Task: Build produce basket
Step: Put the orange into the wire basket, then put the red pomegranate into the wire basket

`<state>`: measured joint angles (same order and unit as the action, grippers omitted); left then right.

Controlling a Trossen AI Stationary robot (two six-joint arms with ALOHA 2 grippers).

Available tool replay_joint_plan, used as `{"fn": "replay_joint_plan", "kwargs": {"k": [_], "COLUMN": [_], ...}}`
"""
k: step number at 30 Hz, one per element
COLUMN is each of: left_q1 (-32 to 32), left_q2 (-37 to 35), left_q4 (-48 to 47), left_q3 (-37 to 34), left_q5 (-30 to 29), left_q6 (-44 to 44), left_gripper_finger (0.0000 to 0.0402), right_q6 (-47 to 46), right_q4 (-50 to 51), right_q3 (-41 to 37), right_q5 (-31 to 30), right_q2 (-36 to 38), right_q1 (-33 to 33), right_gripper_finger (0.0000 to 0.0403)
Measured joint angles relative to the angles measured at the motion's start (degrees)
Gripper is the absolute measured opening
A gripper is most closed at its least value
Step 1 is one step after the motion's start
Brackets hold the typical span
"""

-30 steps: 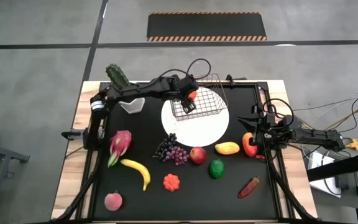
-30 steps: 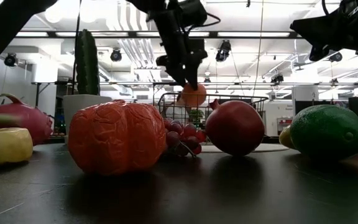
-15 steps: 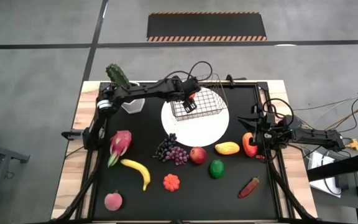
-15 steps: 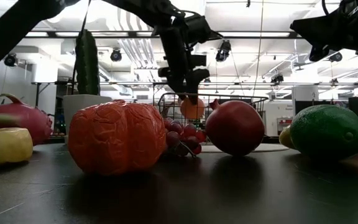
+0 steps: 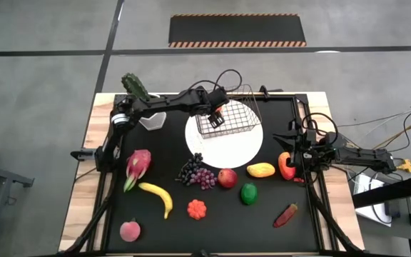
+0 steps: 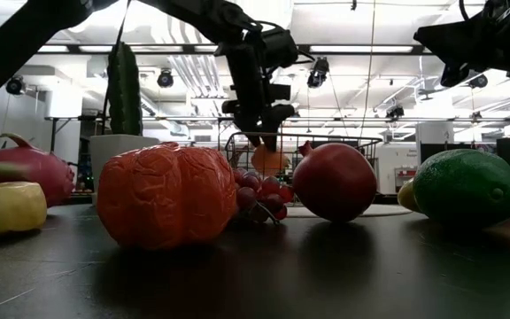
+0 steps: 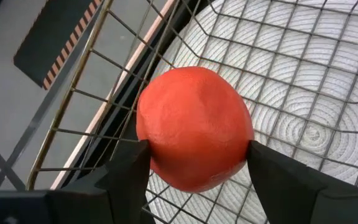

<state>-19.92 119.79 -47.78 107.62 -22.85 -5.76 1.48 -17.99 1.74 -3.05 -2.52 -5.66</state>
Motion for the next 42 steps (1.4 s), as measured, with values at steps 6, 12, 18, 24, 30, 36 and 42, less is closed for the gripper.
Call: {"fn": "replay_joint_plan", "kwargs": {"k": [6,12,18,24,30,36,42], "left_q1": [-0.35,-0.5,-0.63,-0.64,-0.39,1.23,6.99], "left_q2": [0.0,0.0,0.0,0.0,-0.26,-4.29,-11.78], "left_q4": [0.9,0.88,0.86,0.86,-1.01,-4.35,-4.66], "left_q3": [-2.84,-3.11,-3.11,-3.11,-2.06,-0.55,-2.33], "left_q5": [0.0,0.0,0.01,0.01,0.02,0.07,1.62], "left_q6": [-0.22,-1.19,-1.3,-1.33,0.09,0.13,-1.83], "left_gripper_finger": [0.024,0.024,0.024,0.024,0.024,0.024,0.024], "right_q6": [0.0,0.02,0.04,0.02,0.04,0.04,0.07], "right_q4": [-0.27,-0.52,-0.59,-0.58,-0.58,-0.54,-0.36], "right_q3": [0.0,0.0,0.0,0.0,0.0,0.0,0.0], "right_q5": [0.02,0.02,0.04,0.04,0.02,0.03,0.02], "right_q2": [0.0,0.0,0.0,0.0,0.0,0.0,0.0], "right_q1": [-0.01,0.01,0.01,0.01,-0.01,0.0,0.01], "right_gripper_finger": [0.0027,0.0027,0.0027,0.0027,0.0027,0.0027,0.0027]}}
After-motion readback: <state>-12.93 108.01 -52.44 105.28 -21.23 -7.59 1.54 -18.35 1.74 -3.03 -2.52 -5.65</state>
